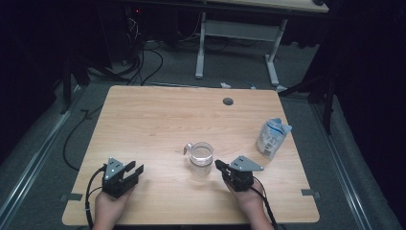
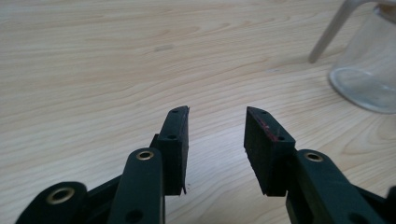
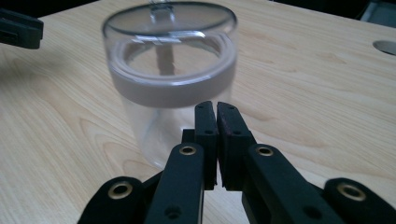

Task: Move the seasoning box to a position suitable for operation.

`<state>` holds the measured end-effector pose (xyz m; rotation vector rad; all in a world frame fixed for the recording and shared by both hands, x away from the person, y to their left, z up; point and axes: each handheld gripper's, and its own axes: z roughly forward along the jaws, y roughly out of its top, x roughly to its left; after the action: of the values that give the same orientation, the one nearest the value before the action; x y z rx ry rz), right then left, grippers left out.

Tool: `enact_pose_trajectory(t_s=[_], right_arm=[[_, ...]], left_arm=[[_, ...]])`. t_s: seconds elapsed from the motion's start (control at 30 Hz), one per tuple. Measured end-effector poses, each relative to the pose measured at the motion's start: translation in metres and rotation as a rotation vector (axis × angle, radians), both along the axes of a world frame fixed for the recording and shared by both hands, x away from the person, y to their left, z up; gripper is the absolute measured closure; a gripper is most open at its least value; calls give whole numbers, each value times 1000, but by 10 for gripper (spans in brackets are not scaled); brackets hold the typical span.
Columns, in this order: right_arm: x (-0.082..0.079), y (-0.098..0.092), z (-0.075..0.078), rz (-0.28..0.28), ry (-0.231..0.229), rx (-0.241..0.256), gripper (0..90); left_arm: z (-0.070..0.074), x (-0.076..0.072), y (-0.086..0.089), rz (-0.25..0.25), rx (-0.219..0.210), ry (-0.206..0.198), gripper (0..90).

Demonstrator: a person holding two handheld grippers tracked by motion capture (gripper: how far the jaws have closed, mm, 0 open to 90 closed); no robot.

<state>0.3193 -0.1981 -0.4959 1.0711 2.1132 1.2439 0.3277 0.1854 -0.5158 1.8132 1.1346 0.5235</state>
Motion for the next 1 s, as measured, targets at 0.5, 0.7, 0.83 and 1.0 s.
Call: enact_pose_trajectory(t_s=[0.5, 0.7, 0.83, 1.0], right_arm=[[4, -17, -13, -15, 32, -23, 845], [5, -18, -13, -22, 34, -24, 845], [6, -17, -14, -26, 42, -23, 852], [7, -15, -13, -30, 34, -20, 854]], left_arm=[[23, 31, -68, -97, 16, -2, 548], [32, 41, -82, -147, -48, -23, 651], [43, 44, -92, -166, -80, -50, 740], [52, 48, -103, -178, -80, -85, 813]])
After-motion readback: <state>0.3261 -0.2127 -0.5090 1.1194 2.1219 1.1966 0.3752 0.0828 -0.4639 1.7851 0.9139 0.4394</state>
